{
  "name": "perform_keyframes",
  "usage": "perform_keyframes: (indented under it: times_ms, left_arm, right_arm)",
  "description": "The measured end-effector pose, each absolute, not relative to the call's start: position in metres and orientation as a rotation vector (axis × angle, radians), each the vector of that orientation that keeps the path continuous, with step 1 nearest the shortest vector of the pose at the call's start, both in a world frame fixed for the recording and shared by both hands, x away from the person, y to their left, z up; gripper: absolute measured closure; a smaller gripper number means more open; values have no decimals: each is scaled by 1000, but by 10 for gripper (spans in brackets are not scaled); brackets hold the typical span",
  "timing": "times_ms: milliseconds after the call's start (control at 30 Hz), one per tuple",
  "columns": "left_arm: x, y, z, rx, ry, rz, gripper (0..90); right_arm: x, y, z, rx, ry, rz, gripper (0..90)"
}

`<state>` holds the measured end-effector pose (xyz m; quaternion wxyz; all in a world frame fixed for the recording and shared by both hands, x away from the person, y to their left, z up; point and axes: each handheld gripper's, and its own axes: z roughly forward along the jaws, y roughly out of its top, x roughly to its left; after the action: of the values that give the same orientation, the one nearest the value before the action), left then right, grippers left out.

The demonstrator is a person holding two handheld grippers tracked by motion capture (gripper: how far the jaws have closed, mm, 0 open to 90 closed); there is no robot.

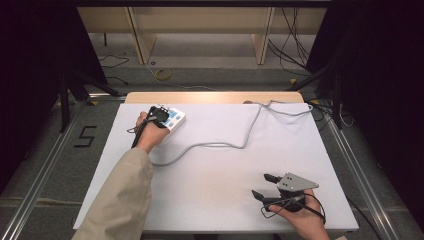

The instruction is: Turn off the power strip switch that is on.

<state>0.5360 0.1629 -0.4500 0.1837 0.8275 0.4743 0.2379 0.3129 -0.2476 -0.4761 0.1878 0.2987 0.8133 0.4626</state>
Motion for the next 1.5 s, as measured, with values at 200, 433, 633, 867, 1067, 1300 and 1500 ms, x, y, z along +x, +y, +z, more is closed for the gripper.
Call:
perform_keyframes:
  times_ms: [200, 433, 633, 867, 1067, 1300, 1500]
  left_arm:
    - [536, 163, -450, 2339, 1332, 671, 899]
    - [535, 164, -450, 2338, 1311, 682, 898]
    - [532, 169, -448, 2276, 1321, 657, 897]
    - [523, 171, -448, 2205, 1299, 674, 895]
    - [512, 172, -428, 2092, 1256, 628, 842]
    - [497, 174, -413, 2076, 1216, 610, 750]
    - [485, 177, -412, 2084, 1190, 576, 597]
  right_arm:
    - [313, -248, -476, 841, 2289, 1302, 305]
    - [313, -248, -476, 840, 2288, 1304, 305]
    - [313, -248, -476, 842, 2288, 1304, 305]
    - [314, -248, -476, 842, 2288, 1304, 305]
    - [314, -248, -476, 844, 2286, 1306, 305]
    - [314, -248, -476, 844, 2285, 1305, 305]
    - [314, -248, -476, 846, 2285, 1304, 305]
